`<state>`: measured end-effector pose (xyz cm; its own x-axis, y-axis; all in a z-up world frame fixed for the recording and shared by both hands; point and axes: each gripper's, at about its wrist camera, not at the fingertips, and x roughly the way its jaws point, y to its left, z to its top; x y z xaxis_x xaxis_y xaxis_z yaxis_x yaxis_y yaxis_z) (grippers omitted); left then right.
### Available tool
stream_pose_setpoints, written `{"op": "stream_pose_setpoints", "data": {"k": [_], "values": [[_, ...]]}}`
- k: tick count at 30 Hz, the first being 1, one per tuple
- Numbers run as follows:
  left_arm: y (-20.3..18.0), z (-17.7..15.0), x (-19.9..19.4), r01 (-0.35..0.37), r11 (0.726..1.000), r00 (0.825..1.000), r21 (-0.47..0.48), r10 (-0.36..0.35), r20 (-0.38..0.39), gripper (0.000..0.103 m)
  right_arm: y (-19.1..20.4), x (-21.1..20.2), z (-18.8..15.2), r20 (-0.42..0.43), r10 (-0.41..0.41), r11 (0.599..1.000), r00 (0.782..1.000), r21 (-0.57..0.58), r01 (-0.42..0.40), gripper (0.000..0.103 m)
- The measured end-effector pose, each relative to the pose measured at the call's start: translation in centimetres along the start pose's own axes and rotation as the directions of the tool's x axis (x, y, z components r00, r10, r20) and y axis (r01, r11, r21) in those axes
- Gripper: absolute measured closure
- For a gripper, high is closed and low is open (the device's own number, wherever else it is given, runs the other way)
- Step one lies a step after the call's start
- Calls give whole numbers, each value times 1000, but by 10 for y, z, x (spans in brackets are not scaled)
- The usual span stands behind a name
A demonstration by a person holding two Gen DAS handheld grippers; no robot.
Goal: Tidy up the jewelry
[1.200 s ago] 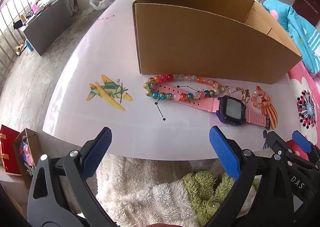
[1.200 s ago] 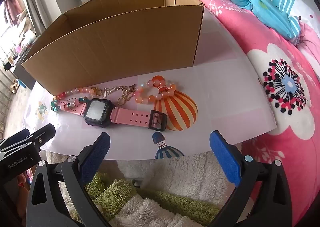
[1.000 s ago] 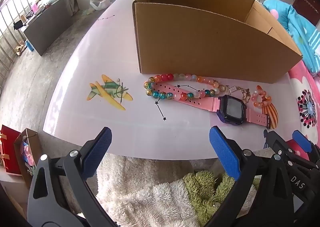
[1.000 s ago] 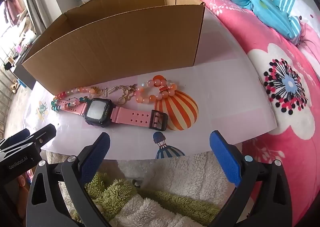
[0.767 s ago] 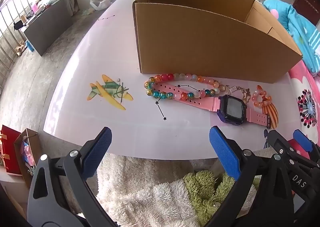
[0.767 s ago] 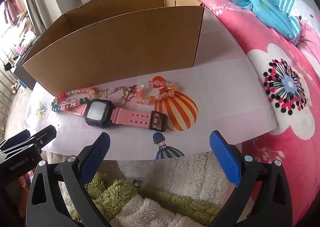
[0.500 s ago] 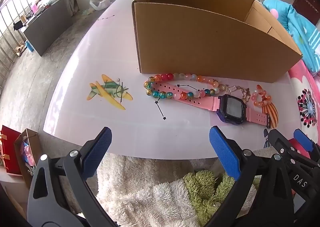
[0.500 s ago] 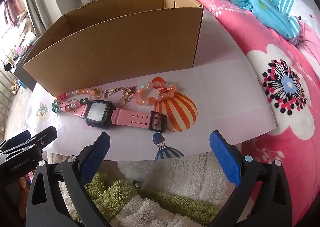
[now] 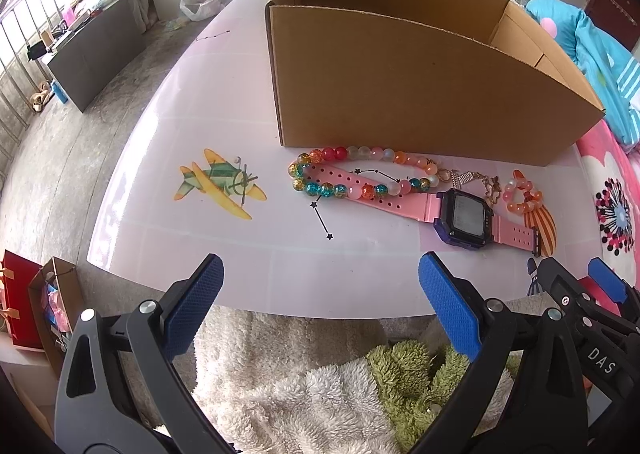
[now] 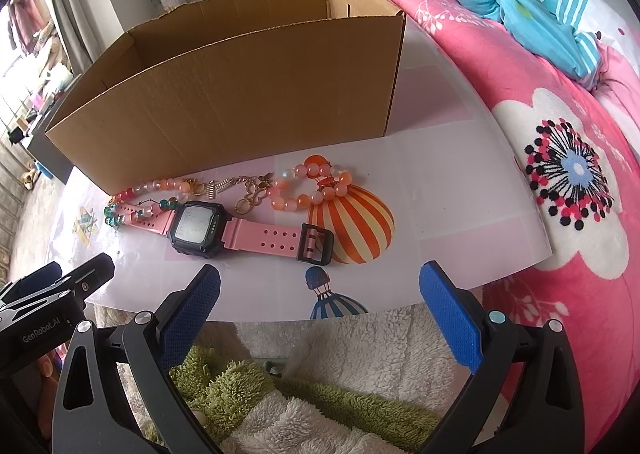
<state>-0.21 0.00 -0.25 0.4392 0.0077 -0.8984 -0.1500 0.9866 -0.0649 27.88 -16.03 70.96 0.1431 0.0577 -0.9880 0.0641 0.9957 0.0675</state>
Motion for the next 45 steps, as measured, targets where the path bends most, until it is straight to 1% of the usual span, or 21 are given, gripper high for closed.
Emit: {"op": "stream_pose_setpoints", "data": {"k": [32, 45], "values": [[5, -1, 2, 1, 1000, 1000, -9, -1, -2, 9, 2, 0, 0, 5, -3, 1000, 1000, -2, 3, 6], [7, 0, 8, 0, 1000, 1000, -15, 0, -19, 9, 1, 3, 1, -5, -4, 1000, 1000, -2, 4, 6]]}}
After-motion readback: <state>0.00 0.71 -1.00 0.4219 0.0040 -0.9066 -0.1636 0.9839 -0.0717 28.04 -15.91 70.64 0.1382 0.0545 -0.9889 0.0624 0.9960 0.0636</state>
